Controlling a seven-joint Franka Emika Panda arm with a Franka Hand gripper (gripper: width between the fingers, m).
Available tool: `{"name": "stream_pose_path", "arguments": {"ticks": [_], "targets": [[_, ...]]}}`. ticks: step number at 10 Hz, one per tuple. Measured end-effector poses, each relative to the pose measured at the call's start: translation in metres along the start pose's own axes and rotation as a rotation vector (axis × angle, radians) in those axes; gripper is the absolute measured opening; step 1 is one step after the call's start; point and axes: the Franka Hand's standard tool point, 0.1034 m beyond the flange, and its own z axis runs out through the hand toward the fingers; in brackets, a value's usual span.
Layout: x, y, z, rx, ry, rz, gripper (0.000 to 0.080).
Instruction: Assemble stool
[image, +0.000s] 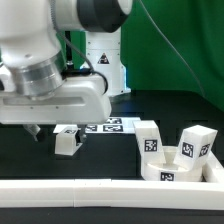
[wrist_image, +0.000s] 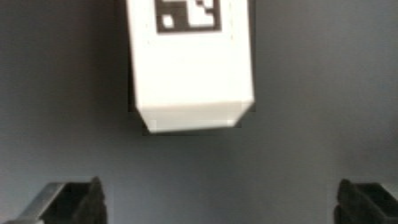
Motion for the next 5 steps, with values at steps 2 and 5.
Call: {"name": "stream_pose_path", "arguments": {"ticks": [2,5], "targets": [[0.005,0.0,-0.001,0.004,-0.085,0.005,0.0648],[-0.003,0.0,0.006,0.034,-0.303,0.008,0.0648]]}}
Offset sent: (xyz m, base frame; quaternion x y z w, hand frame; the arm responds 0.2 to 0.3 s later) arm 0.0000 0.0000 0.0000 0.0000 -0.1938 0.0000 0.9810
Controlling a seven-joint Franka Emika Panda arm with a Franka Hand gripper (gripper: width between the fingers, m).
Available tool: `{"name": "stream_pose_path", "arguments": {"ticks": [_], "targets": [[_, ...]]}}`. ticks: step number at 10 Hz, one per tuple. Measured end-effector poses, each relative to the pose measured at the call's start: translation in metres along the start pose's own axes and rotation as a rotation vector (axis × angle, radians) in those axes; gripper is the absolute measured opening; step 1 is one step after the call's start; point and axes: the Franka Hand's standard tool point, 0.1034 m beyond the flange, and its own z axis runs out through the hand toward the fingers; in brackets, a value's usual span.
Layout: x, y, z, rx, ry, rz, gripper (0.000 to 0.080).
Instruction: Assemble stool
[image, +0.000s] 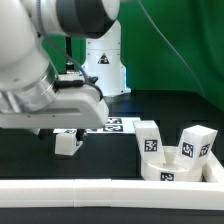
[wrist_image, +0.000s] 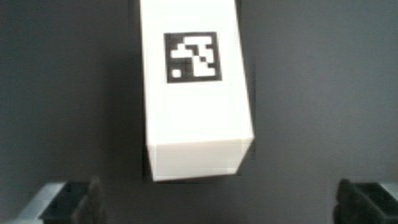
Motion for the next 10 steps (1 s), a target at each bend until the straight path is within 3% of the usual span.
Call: {"name": "stream_pose_path", "arguments": {"ticks": [2,5,7,9,10], "targets": [[-0.007,0.004,0.011,0.007,-0.149,0.025,0.0648],[-0.018,0.009,0.03,-0.068,-0.402,0.161,0.0648],[-0.004,0.01,0.033,-0.081,-0.398,0.159,0.0648],[-0.004,0.008,0.035,-0.08,-0.379,0.155,0.0648],[-0.003,0.006,0.035,-0.081,-0.375,0.151,0.0536]]}}
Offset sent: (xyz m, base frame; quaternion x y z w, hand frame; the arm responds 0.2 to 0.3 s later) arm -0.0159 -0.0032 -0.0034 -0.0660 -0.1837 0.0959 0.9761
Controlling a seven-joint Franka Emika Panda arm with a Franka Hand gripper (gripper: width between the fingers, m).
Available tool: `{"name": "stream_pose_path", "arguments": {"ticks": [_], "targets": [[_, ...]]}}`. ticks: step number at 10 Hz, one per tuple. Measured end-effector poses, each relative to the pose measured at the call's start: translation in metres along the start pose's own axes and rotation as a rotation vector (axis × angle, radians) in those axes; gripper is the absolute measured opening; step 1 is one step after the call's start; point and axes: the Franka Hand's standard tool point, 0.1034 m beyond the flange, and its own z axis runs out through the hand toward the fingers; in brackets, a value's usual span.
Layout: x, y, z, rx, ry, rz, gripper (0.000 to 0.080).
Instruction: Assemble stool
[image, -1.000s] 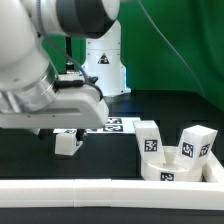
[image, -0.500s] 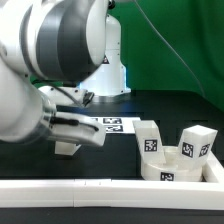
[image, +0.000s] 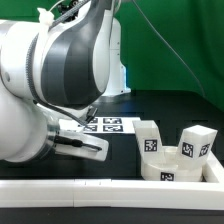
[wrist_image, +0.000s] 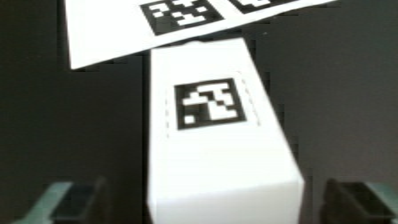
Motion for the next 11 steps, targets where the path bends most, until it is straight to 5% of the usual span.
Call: {"name": "stream_pose_path", "arguments": {"ticks": [2,6,8,10,11], "targets": [[0.001,-0.002,-0.002,0.0,0.011,-0.004,0.0334],[-0.009,-0.008,-0.017,-0.001,0.047,-0.048,0.0334],[-0.049,-0.029,-0.041,-0.056,0.095,-0.123,0.0334],[-0.076,-0.044,-0.048,-0.06,0.128,-0.135,0.0334],[-0.071,-0.041,-0.045,-0.052,0.15,-0.136,0.0334]]}}
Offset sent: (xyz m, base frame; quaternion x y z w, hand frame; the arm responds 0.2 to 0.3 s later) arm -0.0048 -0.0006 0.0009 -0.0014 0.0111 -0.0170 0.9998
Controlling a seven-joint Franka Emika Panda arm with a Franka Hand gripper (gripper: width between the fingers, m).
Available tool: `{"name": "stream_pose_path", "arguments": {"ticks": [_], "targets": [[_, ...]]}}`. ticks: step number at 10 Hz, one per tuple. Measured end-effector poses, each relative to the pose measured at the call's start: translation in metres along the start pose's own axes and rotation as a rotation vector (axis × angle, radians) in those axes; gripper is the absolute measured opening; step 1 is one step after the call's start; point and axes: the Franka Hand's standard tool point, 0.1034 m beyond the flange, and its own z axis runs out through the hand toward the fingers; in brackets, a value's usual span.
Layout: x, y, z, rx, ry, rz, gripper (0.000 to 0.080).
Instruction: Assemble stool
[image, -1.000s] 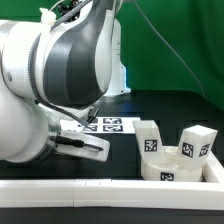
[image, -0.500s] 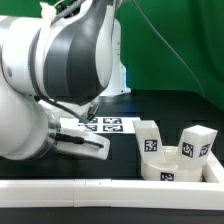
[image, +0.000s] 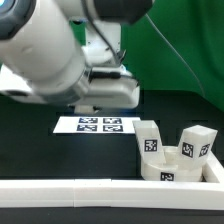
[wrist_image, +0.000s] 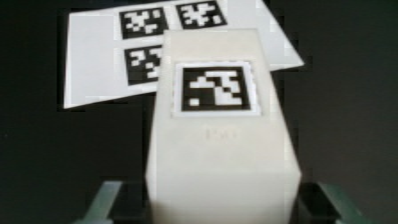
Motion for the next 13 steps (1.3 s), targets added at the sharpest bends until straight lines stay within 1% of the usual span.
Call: {"name": "stream_pose_path", "arguments": {"ticks": [2,3,4,5,6,7,8,10,11,12,13], "targets": [[0.0,0.001,0.0,0.001,-0.002,0.002,0.0335],[0.003,0.002,-0.001,0.008,0.011,-0.014,0.0335],[0.01,0.01,-0.001,0.029,0.002,-0.021,0.0335],[0.016,0.002,-0.015,0.025,0.057,-0.022,0.0335],[0.01,-0.016,-0.032,0.016,0.195,-0.042,0.0335],[-0.006,-0.024,-0.03,0.022,0.278,-0.037,0.0335],[-0.01,-0.025,-0.027,0.027,0.348,-0.022,0.0335],[-0.003,-0.025,-0.033,0.029,0.505,-0.023,0.0335],[-0.001,-0.029,-0.038,0.027,0.585,-0.027,0.0335],[-0.006,-0.041,-0.041,0.022,0.704,-0.049,0.0335],[-0.013,-0.049,-0.04,0.025,0.768,-0.05,0.0335]]}}
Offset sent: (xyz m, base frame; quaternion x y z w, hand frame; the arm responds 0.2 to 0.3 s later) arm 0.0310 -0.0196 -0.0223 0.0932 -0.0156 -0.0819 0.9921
